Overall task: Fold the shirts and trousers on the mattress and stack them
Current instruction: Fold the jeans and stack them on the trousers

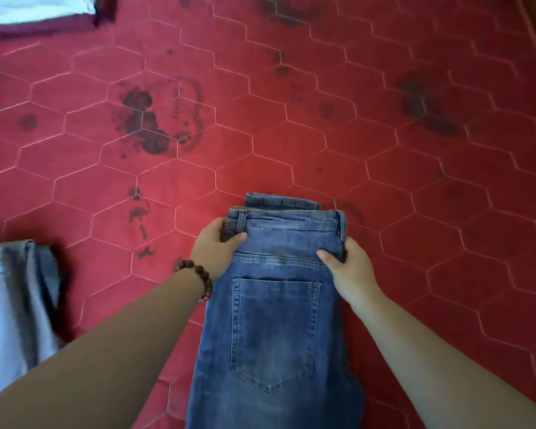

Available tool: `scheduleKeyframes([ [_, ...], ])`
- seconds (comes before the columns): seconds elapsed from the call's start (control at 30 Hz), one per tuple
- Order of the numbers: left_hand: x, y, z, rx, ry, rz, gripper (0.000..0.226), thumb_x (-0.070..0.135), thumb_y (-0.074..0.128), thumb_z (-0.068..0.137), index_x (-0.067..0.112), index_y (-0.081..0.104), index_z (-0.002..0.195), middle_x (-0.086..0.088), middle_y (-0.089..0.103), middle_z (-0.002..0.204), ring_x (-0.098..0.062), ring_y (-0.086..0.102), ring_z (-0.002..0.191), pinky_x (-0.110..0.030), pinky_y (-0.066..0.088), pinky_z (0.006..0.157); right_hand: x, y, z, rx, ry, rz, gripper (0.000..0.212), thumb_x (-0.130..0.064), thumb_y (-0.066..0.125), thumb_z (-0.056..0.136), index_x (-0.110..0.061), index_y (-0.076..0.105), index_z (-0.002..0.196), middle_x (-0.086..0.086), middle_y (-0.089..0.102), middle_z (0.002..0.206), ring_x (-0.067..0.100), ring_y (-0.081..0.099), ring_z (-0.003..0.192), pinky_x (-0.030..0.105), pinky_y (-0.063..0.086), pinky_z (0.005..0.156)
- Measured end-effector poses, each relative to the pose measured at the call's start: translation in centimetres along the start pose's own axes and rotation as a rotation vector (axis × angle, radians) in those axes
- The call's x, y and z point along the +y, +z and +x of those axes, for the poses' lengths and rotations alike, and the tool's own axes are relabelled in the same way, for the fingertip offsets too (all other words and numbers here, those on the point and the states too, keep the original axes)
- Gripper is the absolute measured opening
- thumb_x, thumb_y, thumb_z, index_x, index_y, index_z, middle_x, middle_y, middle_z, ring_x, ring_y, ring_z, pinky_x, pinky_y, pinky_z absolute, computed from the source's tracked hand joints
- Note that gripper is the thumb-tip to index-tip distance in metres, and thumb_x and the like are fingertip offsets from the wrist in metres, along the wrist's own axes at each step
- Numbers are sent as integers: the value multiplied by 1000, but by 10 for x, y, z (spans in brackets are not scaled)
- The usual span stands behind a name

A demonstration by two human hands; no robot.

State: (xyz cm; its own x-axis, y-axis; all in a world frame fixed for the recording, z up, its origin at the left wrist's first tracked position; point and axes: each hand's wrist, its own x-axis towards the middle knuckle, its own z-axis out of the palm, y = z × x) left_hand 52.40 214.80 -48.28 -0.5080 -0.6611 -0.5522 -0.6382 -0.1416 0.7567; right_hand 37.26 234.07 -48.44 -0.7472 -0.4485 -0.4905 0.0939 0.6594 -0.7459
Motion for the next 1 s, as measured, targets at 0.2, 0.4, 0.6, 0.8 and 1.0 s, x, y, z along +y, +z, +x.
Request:
scheduleKeyframes([
  [0.2,21,0,14,-23,84,-67,14,20,67,88,21,63,102,3,71,100,-16,67,94,-42,54,90,-12,-5,9,98,-87,39,16,-22,65,90,-30,56,101,-18,62,94,-4,58,86,14,42,72],
  [0.4,34,8,28,-28,147,-13,15,21,69,86,24,63,99,12,70,93,0,66,82,-15,50,72,-9,-7,20,208,-62,26,14,-20,65,90,-26,56,98,-18,60,88,-4,56,81,13,39,66],
  [0.6,40,20,33,66,85,126,20,28,67,88,16,59,101,9,64,90,-6,60,80,-19,45,68,-12,-7,25,198,-71,-60,14,-24,66,90,-19,57,99,-14,59,86,-1,53,77,15,38,66],
  [0.8,45,20,32,25,181,8,10,24,66,89,22,59,96,11,68,89,-1,64,79,-14,49,66,-15,-9,22,296,-108,5,14,-22,66,90,-23,57,100,-15,62,87,1,58,82,15,43,69],
  [1.0,44,29,58,90,195,136,14,27,62,92,16,54,98,15,59,83,4,53,73,-6,37,53,-20,-12,49,248,-148,-180,16,-22,63,92,-11,52,95,-13,55,77,1,51,69,12,36,56],
])
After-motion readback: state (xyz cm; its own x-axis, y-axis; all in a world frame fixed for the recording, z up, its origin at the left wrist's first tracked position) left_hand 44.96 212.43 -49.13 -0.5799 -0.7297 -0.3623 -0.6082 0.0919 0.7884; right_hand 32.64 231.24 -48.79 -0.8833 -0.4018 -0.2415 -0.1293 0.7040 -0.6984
